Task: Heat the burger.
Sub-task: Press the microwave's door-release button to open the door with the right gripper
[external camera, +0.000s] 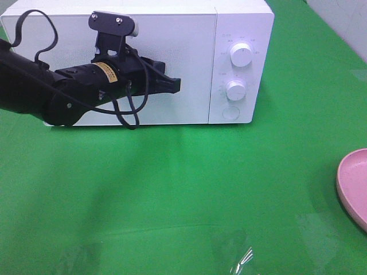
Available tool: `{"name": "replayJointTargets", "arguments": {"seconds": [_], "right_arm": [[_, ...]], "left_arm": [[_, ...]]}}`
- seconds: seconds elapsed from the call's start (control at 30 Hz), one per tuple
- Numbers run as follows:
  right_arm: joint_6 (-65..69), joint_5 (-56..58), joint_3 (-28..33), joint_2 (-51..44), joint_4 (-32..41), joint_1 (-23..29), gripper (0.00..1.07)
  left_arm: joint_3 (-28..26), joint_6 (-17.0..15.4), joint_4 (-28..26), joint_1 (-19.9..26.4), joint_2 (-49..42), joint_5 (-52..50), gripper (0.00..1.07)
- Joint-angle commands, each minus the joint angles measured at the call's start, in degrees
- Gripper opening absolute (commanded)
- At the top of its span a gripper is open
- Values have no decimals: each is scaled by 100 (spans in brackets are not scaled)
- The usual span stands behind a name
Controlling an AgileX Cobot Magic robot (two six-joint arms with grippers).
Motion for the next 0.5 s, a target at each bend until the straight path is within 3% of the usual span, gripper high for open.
{"name": "replayJointTargets", "arguments": {"seconds": [0.03, 0.27, 0.47, 0.5], "right_arm": [[-74, -52, 11, -143, 17, -40, 76], [-74, -52, 11, -143, 17, -40, 76], [-74, -52, 11, -143, 17, -40, 76], [-74, -52, 11, -143, 17, -40, 76]], "left_arm": [[-350, 63, -602, 126, 63, -235, 0], [-178, 126, -544, 0, -143, 126, 0], [693, 143, -527, -344, -814, 905, 0], [905, 143, -447, -430, -1003, 1203, 10]]}}
